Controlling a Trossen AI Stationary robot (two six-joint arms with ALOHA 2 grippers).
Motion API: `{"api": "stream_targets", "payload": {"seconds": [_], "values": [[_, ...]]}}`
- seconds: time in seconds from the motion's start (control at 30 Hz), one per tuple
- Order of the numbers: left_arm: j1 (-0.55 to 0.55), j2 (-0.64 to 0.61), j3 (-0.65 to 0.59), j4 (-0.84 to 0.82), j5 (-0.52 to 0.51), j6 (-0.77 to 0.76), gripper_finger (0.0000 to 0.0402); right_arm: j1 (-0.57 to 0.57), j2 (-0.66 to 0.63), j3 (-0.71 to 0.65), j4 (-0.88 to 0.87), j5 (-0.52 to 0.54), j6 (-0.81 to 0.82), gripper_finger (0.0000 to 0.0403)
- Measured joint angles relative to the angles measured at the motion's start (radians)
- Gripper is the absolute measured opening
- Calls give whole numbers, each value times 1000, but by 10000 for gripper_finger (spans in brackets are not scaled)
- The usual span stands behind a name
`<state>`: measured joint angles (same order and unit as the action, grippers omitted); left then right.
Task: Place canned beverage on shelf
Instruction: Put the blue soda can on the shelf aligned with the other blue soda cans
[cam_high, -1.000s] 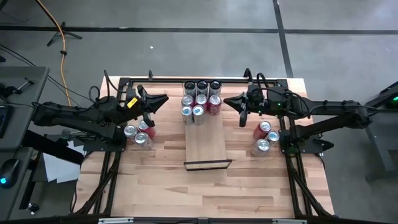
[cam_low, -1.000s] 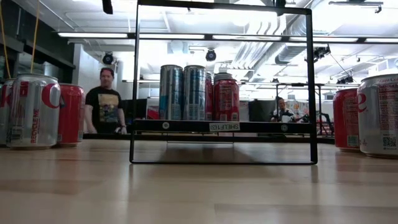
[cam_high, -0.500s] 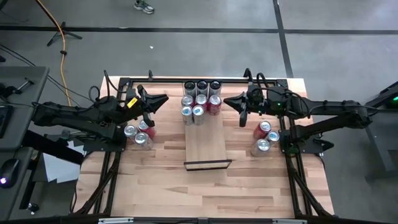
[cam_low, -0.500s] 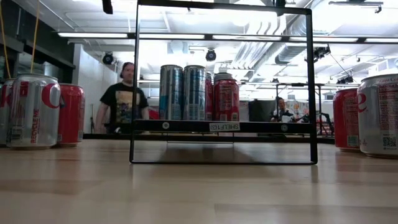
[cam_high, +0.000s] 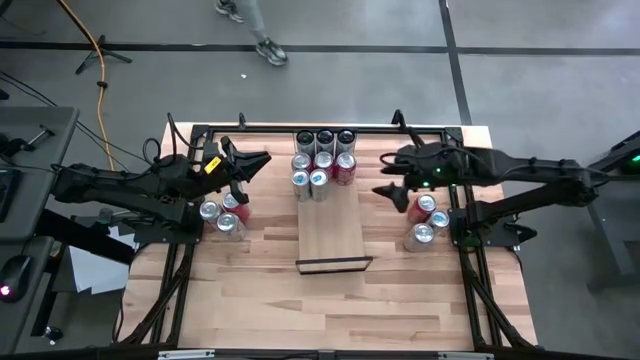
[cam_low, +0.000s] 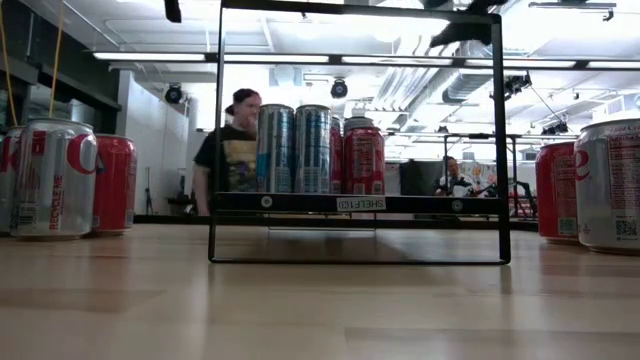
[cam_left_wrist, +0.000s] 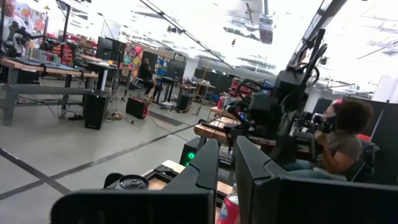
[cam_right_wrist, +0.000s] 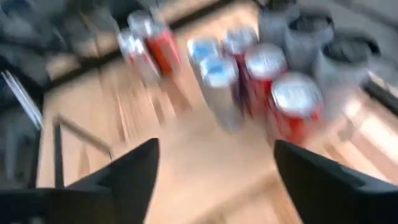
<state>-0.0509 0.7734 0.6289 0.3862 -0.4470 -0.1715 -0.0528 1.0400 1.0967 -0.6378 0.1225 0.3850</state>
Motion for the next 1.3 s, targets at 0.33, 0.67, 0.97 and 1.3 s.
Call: {"api": "stream_targets", "payload": {"seconds": [0.33, 0.67, 0.97, 1.3], "values": [[0, 0, 0, 0, 0, 0, 3, 0, 2, 202, -767, -26, 499, 380], [0, 0, 0, 0, 0, 0, 3, 87, 1, -8, -915, -108, 997, 380], [0, 0, 0, 0, 0, 1, 3, 103, 2, -193, -772, -121, 1166, 380], [0, 0, 0, 0, 0, 1, 3, 103, 2, -281, -739, -126, 1264, 379]]}}
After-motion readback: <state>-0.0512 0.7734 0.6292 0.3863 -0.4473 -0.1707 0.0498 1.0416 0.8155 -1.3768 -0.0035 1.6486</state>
